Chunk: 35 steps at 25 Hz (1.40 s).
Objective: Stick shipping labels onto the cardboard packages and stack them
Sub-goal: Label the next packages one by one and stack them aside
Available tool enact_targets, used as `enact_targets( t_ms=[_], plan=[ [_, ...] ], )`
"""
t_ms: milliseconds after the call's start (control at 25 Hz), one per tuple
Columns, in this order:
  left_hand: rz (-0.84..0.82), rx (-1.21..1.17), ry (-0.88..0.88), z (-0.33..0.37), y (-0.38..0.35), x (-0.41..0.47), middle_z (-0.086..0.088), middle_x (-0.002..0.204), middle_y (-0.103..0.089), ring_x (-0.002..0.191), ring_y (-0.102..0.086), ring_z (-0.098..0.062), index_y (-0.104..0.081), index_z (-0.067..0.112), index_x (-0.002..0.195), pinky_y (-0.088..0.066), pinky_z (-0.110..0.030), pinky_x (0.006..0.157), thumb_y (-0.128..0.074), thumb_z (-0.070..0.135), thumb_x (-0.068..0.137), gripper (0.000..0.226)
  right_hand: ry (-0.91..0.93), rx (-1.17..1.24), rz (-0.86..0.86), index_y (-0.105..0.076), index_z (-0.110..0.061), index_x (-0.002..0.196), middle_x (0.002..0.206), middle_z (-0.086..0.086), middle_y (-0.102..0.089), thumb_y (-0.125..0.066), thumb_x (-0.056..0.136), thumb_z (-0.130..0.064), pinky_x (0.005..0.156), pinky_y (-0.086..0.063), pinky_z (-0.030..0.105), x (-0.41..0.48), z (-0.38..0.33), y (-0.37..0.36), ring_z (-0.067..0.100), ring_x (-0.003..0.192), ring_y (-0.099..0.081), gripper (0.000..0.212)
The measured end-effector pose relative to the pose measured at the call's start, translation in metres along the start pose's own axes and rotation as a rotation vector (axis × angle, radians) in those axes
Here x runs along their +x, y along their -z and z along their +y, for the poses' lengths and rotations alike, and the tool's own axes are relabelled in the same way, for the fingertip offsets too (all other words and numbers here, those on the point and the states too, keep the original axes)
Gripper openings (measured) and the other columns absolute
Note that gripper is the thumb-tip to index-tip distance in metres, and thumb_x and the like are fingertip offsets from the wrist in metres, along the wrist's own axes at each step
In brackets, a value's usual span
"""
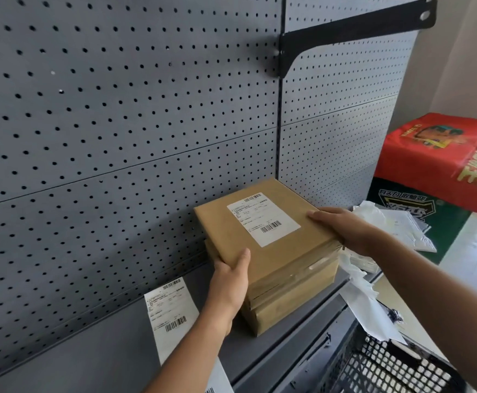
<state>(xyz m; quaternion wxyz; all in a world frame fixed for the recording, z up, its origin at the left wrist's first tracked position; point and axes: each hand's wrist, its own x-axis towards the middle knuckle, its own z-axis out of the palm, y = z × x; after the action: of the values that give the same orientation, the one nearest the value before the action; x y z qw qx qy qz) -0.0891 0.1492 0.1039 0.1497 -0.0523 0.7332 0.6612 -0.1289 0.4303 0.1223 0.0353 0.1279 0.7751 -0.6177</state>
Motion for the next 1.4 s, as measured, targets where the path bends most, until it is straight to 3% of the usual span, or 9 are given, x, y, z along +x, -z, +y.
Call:
enact_targets(
  t_ms=[120,280,440,520,600,680,760,1040,1400],
  plan=[
    [0.01,-0.012,0.025,-0.005,-0.005,0.008,0.004,0.132,-0.062,0.114,-0.057,-0.013,-0.041,0.013,0.15,-0.039,-0.025,0.091,-0.056,0.046,0.101,0.06,-0.021,-0.006,-0.02,-0.074,-0.021,0.11,0.108,0.011,-0.077,-0.067,0.091,-0.043,0.073,-0.06,0.034,0.013,0.008,0.0,0.025,0.086,-0.075,0.029],
    [0.042,-0.037,0.013,-0.007,-0.01,0.015,0.002,0.132,-0.064,0.114,-0.059,-0.014,-0.041,0.014,0.149,-0.04,-0.025,0.091,-0.058,0.044,0.101,0.059,-0.03,-0.015,-0.028,-0.074,-0.02,0.111,0.106,0.008,-0.078,-0.068,0.09,-0.044,0.093,-0.057,0.042,0.023,0.013,0.0,0.033,0.103,-0.072,0.032],
    [0.044,-0.034,0.004,-0.007,-0.011,0.016,0.006,0.13,-0.065,0.114,-0.06,-0.011,-0.044,0.016,0.149,-0.041,-0.022,0.089,-0.059,0.045,0.1,0.059,-0.015,-0.12,-0.024,-0.073,-0.029,0.108,0.094,-0.001,-0.078,-0.066,0.091,-0.048,0.068,-0.057,0.026,0.021,0.007,0.003,0.012,0.078,-0.074,0.027],
    [0.058,0.053,-0.038,-0.005,-0.006,0.015,0.007,0.133,-0.062,0.115,-0.059,-0.011,-0.038,0.018,0.153,-0.042,-0.018,0.09,-0.055,0.048,0.101,0.063,0.049,-0.282,0.038,-0.071,-0.028,0.115,0.106,-0.004,-0.074,-0.065,0.092,-0.047,0.087,-0.054,0.029,0.023,0.003,0.004,0.011,0.091,-0.07,0.031],
    [0.148,0.278,-0.142,-0.001,0.006,0.012,0.002,0.153,-0.05,0.135,-0.051,-0.016,-0.022,0.017,0.161,-0.042,-0.022,0.104,-0.048,0.055,0.102,0.075,0.128,-0.461,0.125,-0.065,-0.025,0.126,0.122,-0.003,-0.068,-0.061,0.095,-0.042,0.102,-0.047,0.037,0.022,-0.004,0.002,0.018,0.11,-0.063,0.035],
    [0.3,0.561,-0.276,0.002,0.026,0.013,0.0,0.166,-0.032,0.151,-0.034,-0.019,-0.017,0.019,0.163,-0.036,-0.037,0.116,-0.043,0.06,0.101,0.079,0.244,-0.659,0.216,-0.061,-0.024,0.133,0.135,0.0,-0.061,-0.056,0.097,-0.041,0.107,-0.04,0.04,0.021,-0.013,-0.004,0.023,0.124,-0.056,0.04],
    [0.413,0.7,-0.341,0.005,0.049,0.012,0.001,0.165,-0.035,0.15,-0.036,-0.019,-0.025,0.019,0.16,-0.04,-0.042,0.113,-0.041,0.059,0.101,0.072,0.344,-0.783,0.239,-0.06,-0.026,0.133,0.139,0.0,-0.057,-0.053,0.097,-0.043,0.102,-0.042,0.042,0.015,-0.025,-0.018,0.025,0.124,-0.055,0.04],
    [0.636,0.915,-0.332,0.009,0.15,-0.02,0.005,0.151,-0.052,0.136,-0.05,-0.016,-0.041,0.021,0.15,-0.049,-0.039,0.096,-0.038,0.058,0.103,0.06,0.557,-0.918,0.18,-0.058,-0.029,0.133,0.141,-0.007,-0.055,-0.05,0.098,-0.047,0.088,-0.046,0.038,-0.001,-0.068,-0.115,0.02,0.12,-0.057,0.04],
    [0.938,0.997,-0.212,-0.012,0.298,-0.116,0.006,0.146,-0.057,0.133,-0.052,-0.015,-0.045,0.021,0.148,-0.049,-0.035,0.093,-0.037,0.055,0.104,0.056,0.791,-0.856,-0.101,-0.057,-0.033,0.134,0.141,-0.008,-0.052,-0.051,0.098,-0.045,0.094,-0.05,0.042,-0.046,-0.118,-0.297,0.02,0.116,-0.059,0.038]
  ],
)
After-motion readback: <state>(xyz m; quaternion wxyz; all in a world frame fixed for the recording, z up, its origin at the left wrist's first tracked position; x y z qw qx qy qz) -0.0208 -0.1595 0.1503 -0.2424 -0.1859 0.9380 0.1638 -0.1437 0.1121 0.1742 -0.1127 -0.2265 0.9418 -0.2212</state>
